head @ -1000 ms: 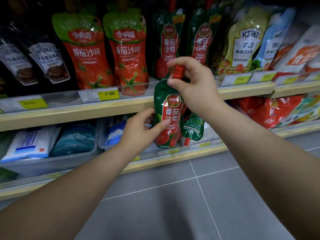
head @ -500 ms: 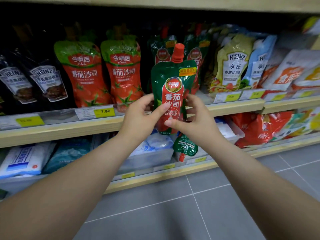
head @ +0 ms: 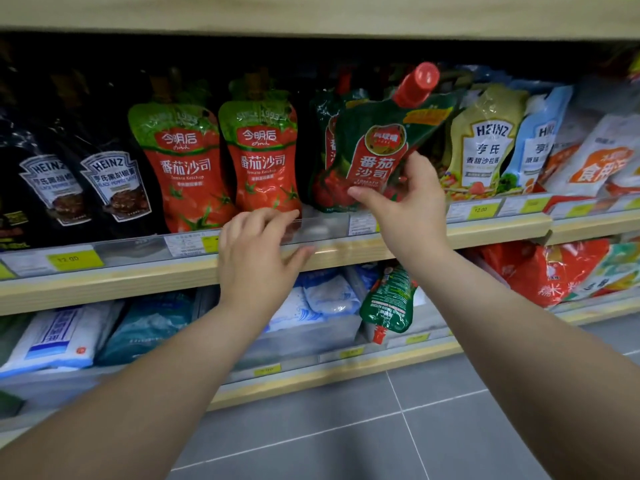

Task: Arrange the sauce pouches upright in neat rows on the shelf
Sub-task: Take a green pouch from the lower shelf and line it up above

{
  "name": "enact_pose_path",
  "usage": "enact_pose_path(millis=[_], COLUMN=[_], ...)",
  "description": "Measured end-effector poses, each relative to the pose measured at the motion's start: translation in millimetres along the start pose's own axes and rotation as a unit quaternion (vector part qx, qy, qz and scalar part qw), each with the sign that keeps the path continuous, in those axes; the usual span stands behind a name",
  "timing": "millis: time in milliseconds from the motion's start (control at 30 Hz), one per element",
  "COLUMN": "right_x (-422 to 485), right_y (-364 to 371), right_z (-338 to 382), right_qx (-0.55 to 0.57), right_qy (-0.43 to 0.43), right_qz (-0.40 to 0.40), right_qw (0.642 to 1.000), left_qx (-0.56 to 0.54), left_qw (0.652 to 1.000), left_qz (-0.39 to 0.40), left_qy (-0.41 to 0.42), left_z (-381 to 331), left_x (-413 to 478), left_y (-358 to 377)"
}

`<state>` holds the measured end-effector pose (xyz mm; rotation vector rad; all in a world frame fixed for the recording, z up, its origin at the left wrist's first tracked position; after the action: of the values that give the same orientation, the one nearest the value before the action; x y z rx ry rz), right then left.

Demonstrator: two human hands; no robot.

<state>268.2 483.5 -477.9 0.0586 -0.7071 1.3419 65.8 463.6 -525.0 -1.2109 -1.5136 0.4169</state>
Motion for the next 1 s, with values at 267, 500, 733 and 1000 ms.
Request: enact_pose_path(millis=[267,500,733,1000], right_x=[20.7,34.1,29.4,-57.5], right_y=[34.2,49.2,50.4,5.6], right_z=[-32.9,-55.4,-56.6,-44.5], right_qx=[-0.027,-0.098,-0.115,-0.229], right_qy=[0.070,0.132,0.127,-0.078], right_qz=[0.045,0.096,0.122,0.083], right_qw=[0.996,0.982,0.978,0.967], left_qx=[0.079,0.091,0.084,0.013], left_qw=[0.996,0.994,0.995,0.978], left_qz=[-0.011,-0.018,-0.008,-0.020], left_qy=[0.030,0.054,0.048,0.207], left_z=[0.2,1.6,2.0,-41.8], left_x=[-4.9,-6.2,-5.9,-44.6], left_y=[8.1,10.4,12.6,39.0])
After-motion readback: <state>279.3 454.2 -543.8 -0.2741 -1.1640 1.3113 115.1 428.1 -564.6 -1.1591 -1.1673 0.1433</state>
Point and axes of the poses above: each hand's wrist, its own x-axis towards the middle knuckle, its own y-axis out of the palm, z = x × y, the point moved 10 cm from there along x, towards the middle knuckle, and after that the axes turned 11 degrees about z, right-handed, at the moved point
